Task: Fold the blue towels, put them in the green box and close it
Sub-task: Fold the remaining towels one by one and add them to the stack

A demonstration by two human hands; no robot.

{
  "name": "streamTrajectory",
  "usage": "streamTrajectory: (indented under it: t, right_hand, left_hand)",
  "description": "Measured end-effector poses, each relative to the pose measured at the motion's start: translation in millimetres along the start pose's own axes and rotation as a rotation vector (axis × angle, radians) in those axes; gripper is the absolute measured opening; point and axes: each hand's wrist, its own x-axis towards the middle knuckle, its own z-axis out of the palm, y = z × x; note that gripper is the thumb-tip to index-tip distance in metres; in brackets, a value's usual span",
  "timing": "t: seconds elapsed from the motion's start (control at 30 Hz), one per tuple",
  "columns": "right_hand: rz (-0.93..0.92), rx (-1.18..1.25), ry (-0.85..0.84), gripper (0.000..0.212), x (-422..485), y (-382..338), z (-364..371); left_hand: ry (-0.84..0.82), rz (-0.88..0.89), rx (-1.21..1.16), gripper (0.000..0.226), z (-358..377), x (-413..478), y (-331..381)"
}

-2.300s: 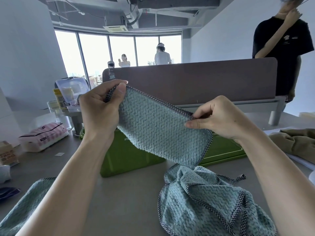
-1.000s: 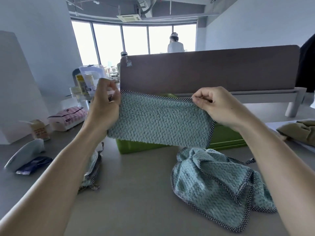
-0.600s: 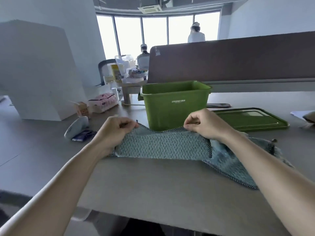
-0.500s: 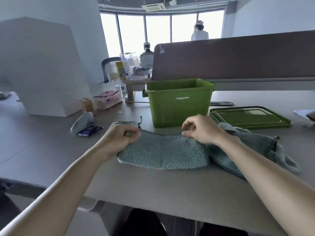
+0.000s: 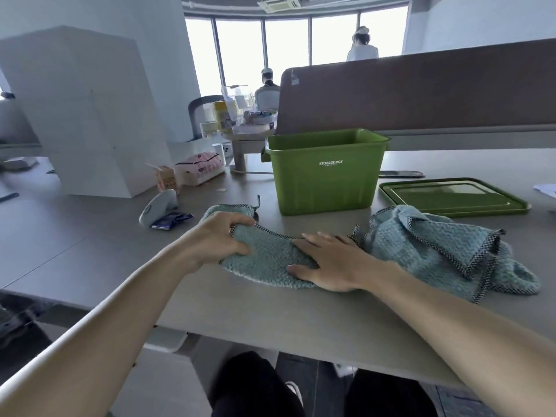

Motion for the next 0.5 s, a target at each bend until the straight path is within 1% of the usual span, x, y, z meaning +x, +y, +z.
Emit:
streamTrajectory:
  t: [0.1,0.17,0.27,0.37,0.5]
  right_hand:
    - [-0.027,0.026,-0.011,0.082,-4.1,3.4,-2.5]
    - [-0.025,0.036,-0.003,0.084,-10.8,13.4,-9.1]
    - [-0.006,0.006,-0.020,0.087,-24.9,28.9,-14.6]
    - [0.011,0.033,-0.013,0.090,-34.8,37.6,-18.9]
    - [0.015,0.057,0.052,0.078,-46.8,50.6,-36.8]
  left_hand:
    - [-0.013,-0.018,0.007,0.067,-5.3,6.2,13.0]
    - [-0.033,-0.020,0.067,0.070,-6.5,9.5,23.5]
    - [-0.029,0.006,0.227,0.065,-3.3,13.9,37.9]
    - [-0.051,0.008,0.269,0.058,4.0,15.3,56.0]
    - [-0.097,0.016,0.311,0.055,11.2,22.0,78.3]
